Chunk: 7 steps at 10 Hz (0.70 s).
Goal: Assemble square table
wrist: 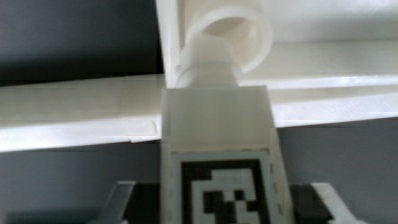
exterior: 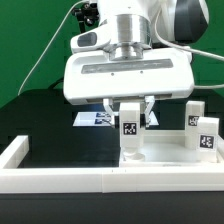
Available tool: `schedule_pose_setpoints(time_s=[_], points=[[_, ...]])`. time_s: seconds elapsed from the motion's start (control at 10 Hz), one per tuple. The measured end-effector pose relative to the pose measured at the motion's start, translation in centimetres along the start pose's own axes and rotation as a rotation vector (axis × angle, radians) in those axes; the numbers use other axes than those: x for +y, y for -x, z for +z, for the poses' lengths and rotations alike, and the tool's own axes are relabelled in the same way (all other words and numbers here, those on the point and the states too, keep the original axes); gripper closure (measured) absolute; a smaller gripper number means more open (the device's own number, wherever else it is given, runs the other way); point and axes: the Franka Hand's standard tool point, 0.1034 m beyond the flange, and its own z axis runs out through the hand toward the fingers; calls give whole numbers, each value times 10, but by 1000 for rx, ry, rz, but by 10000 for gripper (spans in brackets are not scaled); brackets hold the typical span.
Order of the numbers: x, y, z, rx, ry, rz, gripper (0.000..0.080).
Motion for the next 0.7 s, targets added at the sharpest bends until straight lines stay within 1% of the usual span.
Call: schedule_pose_setpoints(time_s=[0.3,0.5,0.7], points=[[-7,0,0,8,-3,-10,515],[-12,8,4,-9,-10,-16,515],[-12,14,7,-14,-7,-18,515]])
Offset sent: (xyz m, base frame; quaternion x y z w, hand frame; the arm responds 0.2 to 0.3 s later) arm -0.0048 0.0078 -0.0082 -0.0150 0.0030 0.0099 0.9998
